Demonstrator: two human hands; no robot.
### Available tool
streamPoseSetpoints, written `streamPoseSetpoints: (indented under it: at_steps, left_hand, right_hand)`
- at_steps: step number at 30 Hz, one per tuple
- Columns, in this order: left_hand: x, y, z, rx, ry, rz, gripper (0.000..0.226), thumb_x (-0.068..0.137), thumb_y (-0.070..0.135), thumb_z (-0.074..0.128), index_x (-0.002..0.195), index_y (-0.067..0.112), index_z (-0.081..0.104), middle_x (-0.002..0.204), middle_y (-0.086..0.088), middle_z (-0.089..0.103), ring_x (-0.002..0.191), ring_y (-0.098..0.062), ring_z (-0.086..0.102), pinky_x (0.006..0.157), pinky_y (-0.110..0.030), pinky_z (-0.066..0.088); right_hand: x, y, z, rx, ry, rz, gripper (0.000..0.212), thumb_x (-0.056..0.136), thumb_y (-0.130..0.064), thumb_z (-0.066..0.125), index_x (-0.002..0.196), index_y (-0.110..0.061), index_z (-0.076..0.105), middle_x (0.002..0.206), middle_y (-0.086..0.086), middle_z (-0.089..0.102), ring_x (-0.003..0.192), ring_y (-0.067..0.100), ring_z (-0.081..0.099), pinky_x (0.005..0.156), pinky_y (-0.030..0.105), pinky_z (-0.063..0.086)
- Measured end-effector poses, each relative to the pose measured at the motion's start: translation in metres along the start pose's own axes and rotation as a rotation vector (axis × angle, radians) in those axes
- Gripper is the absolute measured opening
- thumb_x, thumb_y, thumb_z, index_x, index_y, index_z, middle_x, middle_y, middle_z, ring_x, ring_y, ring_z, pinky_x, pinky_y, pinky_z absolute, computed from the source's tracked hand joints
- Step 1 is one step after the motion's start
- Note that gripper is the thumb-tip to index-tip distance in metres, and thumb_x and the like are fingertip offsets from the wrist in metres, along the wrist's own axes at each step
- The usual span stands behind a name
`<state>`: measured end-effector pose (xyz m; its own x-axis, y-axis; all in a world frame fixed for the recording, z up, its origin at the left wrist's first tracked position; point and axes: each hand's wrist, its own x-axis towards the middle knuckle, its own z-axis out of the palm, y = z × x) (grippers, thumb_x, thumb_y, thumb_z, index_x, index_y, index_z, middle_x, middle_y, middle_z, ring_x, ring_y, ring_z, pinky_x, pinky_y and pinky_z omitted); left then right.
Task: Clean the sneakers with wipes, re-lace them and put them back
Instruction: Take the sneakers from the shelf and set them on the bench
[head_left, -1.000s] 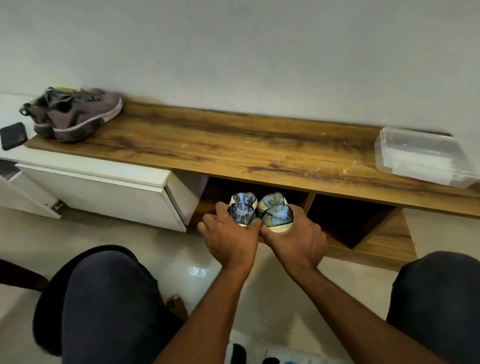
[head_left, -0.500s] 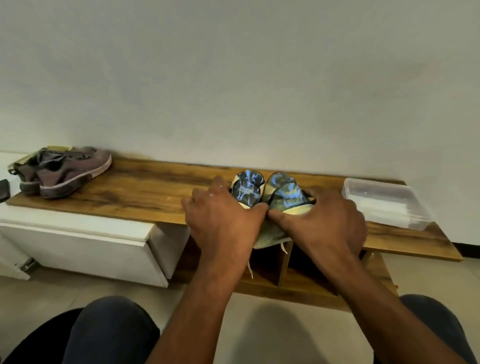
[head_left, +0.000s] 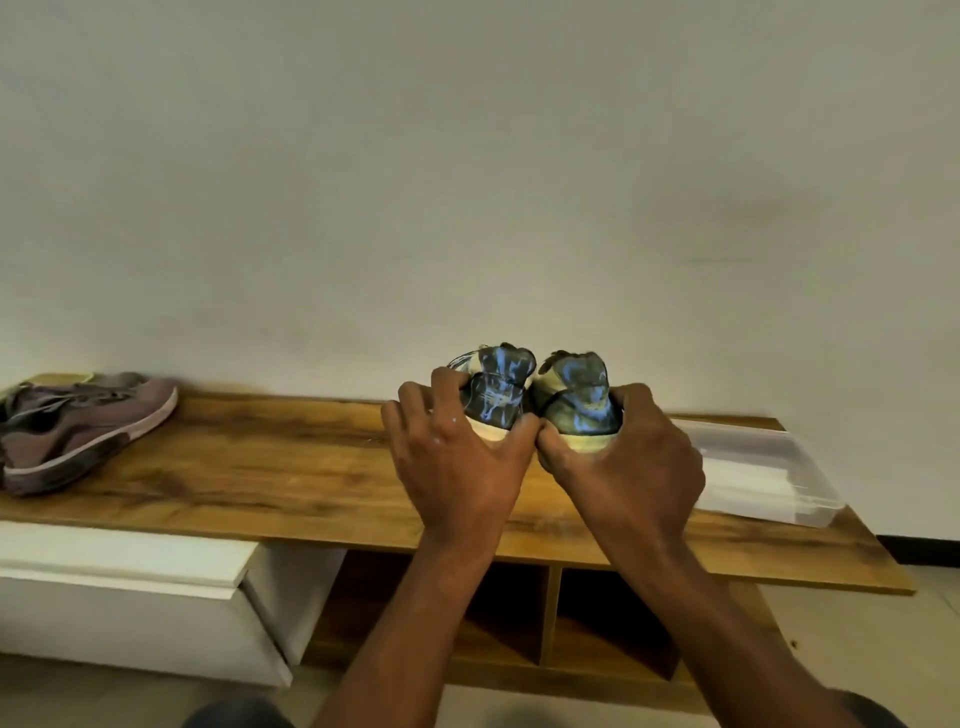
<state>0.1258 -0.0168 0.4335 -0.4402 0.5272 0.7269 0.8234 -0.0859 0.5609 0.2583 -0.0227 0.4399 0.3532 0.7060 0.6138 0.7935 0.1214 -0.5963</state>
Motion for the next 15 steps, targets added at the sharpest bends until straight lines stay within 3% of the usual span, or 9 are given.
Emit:
streamPoseSetpoints:
  at_steps: [5, 12, 15]
  left_hand:
    - [-0.014, -0.032, 0.055, -0.053, 0.017, 0.006, 0.066, 0.061, 0.056, 0.086, 0.108, 0.013, 0.068, 0.099, -0.005, 0.061, 0.093, -0.026, 0.052, 0.082, -0.039, 0.047]
    - [-0.060, -0.073, 0.117, -0.143, -0.027, -0.173, 0.061, 0.061, 0.044, 0.090, 0.107, 0.012, 0.066, 0.099, -0.004, 0.060, 0.095, -0.021, 0.049, 0.080, -0.040, 0.049]
    - [-0.078, -0.086, 0.136, -0.132, -0.065, -0.225, 0.060, 0.062, 0.046, 0.085, 0.106, 0.011, 0.065, 0.100, -0.006, 0.059, 0.095, -0.026, 0.052, 0.078, -0.038, 0.045]
  right_hand:
    - [-0.003, 0.035, 0.055, 0.049, 0.018, 0.021, 0.065, 0.065, -0.070, 0.082, 0.102, -0.019, 0.064, 0.086, -0.004, 0.070, 0.070, 0.021, 0.065, 0.060, 0.026, 0.035]
    - [-0.014, 0.103, 0.101, 0.031, -0.019, 0.058, 0.063, 0.071, -0.066, 0.081, 0.108, -0.018, 0.064, 0.093, -0.002, 0.072, 0.076, 0.020, 0.068, 0.061, 0.027, 0.046]
    - [-0.013, 0.119, 0.117, 0.022, -0.022, 0.102, 0.063, 0.069, -0.062, 0.084, 0.109, -0.017, 0.064, 0.096, -0.001, 0.073, 0.079, 0.021, 0.069, 0.064, 0.025, 0.044]
